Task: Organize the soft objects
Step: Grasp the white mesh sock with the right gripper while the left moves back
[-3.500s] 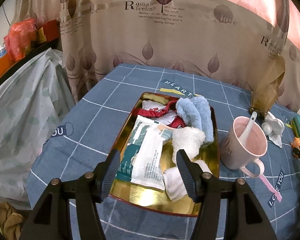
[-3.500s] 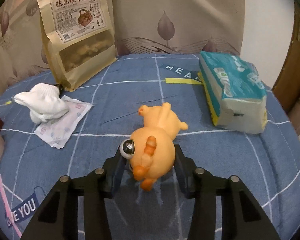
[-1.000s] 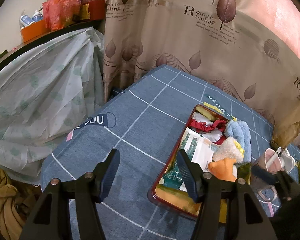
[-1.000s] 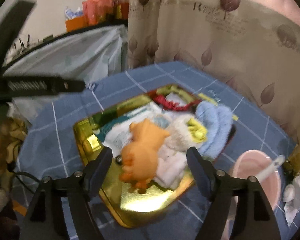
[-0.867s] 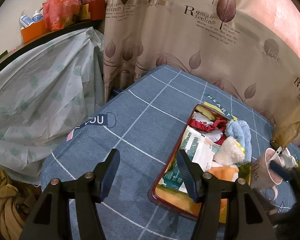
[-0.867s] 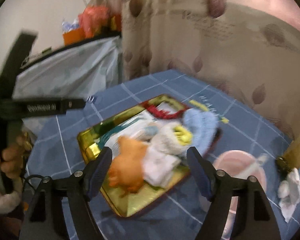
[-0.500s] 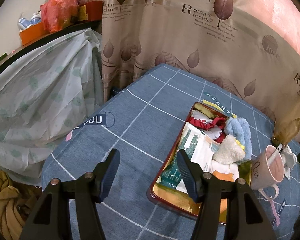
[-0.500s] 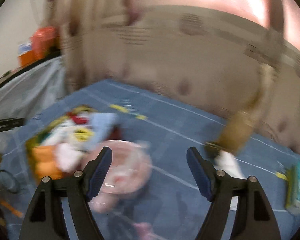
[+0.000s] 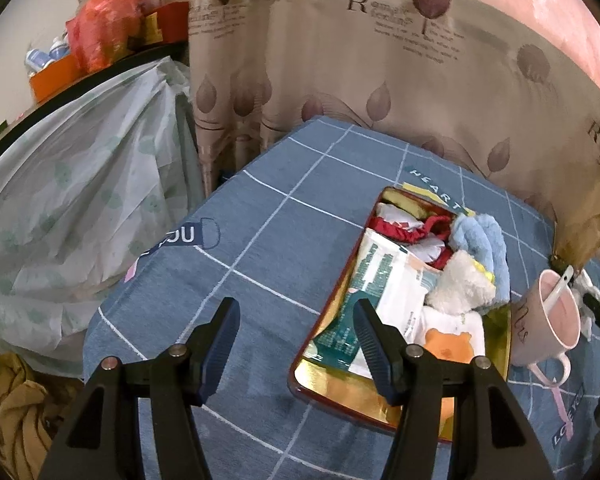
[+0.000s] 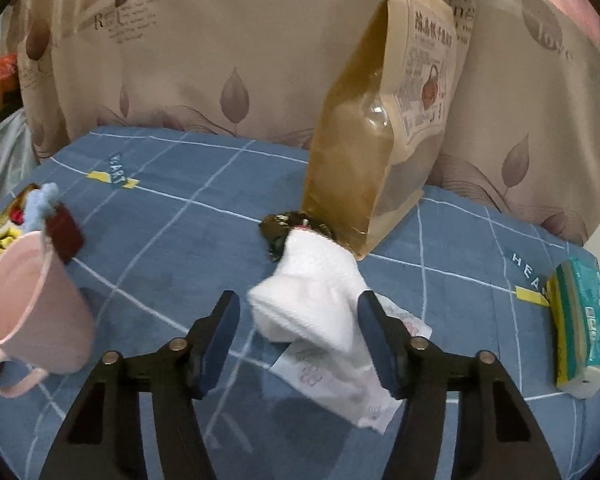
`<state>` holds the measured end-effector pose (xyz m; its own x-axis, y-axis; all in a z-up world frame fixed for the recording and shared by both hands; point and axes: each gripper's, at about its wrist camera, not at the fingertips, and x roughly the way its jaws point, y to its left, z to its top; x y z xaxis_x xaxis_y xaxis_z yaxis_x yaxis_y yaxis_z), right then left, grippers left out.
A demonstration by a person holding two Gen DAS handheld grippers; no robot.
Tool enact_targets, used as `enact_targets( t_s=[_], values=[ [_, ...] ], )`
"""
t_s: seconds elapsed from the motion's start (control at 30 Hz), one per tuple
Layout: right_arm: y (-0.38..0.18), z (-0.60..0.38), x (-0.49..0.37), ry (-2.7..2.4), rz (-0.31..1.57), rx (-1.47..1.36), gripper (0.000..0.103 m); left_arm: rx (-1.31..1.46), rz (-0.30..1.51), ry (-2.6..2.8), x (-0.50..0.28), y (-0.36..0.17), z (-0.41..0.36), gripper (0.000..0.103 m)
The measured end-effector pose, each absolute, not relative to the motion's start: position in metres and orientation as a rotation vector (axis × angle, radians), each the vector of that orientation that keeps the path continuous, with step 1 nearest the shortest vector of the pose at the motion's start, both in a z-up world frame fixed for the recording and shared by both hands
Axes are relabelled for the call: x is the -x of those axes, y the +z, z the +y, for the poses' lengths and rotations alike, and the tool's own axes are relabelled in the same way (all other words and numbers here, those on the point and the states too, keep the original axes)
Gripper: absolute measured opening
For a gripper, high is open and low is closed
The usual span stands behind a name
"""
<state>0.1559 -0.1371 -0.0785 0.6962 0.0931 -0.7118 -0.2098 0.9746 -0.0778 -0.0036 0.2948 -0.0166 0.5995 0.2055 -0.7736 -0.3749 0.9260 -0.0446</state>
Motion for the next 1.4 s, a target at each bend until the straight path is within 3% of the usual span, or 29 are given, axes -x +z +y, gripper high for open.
enact_targets(
  t_s=[0.1,0.23,0.33,0.63,0.87,1.4],
  values=[
    [-0.086,-0.142,-0.164,0.162,0.780,0.163,0.053,0.176,0.862,0.318,0.002,-0.014,0.283,0.060],
    [-0.087,-0.149,-0.170,0.176,0.779,0.135,0.029,0.147,0.853,0.254,0.000,-0.007,0.261,0.060],
    [-0.085,-0.158,-0.168,0.180,0.769,0.112,0.021,0.137,0.857,0.184,-0.005,-0.003,0.236,0.060],
    [-0.063,-0.194,-0.136,0.105,0.680,0.156,0.020,0.039,0.858,-0.097,-0.031,0.014,0.124,0.060],
    [-0.077,-0.246,-0.113,-0.021,0.711,0.162,0.020,-0.007,0.873,-0.273,-0.051,0.020,0.041,0.060],
    [-0.110,-0.271,-0.103,0.062,0.799,0.004,0.020,-0.094,1.023,-0.385,-0.135,-0.038,-0.089,0.060]
  ],
)
